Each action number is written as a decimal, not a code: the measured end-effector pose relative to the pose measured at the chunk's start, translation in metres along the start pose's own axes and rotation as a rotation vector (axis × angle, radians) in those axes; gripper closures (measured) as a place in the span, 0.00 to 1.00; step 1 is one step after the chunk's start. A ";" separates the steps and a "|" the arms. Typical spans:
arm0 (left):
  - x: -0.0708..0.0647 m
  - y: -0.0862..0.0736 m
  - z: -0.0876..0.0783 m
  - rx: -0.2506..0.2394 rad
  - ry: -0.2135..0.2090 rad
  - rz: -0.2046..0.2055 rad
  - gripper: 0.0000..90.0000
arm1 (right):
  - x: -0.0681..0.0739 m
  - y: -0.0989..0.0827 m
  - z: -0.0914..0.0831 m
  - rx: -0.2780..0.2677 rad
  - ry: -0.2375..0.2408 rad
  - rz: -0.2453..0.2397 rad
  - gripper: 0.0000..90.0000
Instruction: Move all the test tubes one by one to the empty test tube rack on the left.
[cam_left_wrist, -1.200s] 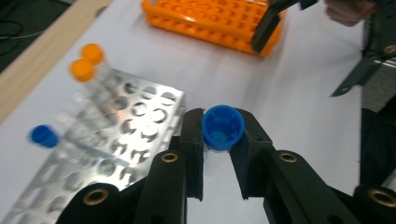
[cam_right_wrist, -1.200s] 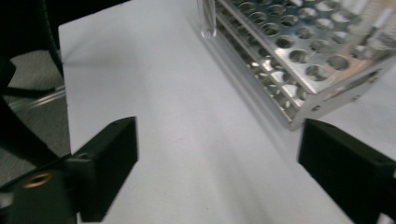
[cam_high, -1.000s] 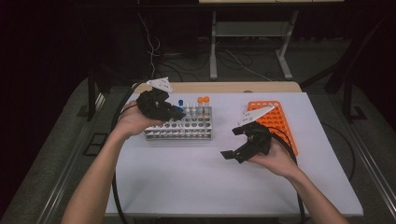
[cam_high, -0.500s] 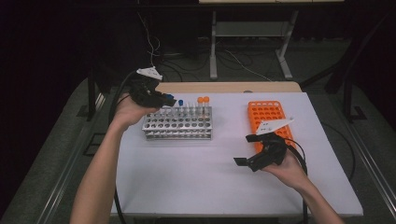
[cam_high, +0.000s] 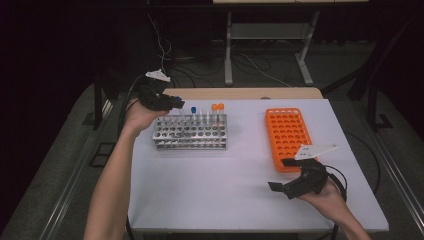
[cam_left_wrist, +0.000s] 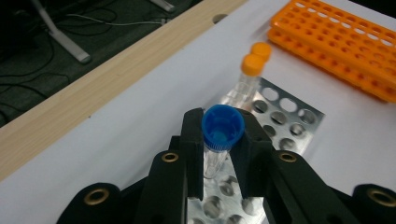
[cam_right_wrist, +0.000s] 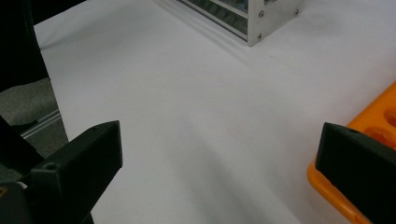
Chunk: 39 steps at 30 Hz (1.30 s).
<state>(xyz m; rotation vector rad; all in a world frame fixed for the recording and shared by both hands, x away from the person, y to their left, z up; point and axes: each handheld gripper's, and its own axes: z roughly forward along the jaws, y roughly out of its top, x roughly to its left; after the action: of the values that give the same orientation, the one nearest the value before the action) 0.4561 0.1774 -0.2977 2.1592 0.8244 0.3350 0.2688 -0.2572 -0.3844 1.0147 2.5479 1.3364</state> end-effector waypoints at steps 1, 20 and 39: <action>0.002 0.000 0.002 -0.006 0.006 -0.009 0.82 | 0.000 -0.002 -0.002 -0.001 -0.002 0.003 0.00; 0.008 -0.008 0.033 0.017 0.011 -0.043 0.82 | 0.003 -0.035 -0.018 -0.024 -0.018 0.058 0.00; -0.002 -0.028 0.031 -0.021 -0.038 -0.117 0.61 | -0.001 -0.044 -0.021 -0.054 -0.029 0.082 0.00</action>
<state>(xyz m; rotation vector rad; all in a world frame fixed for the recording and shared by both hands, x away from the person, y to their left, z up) 0.4569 0.1709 -0.3391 2.0813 0.9172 0.2418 0.2393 -0.2898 -0.4055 1.1317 2.4596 1.3919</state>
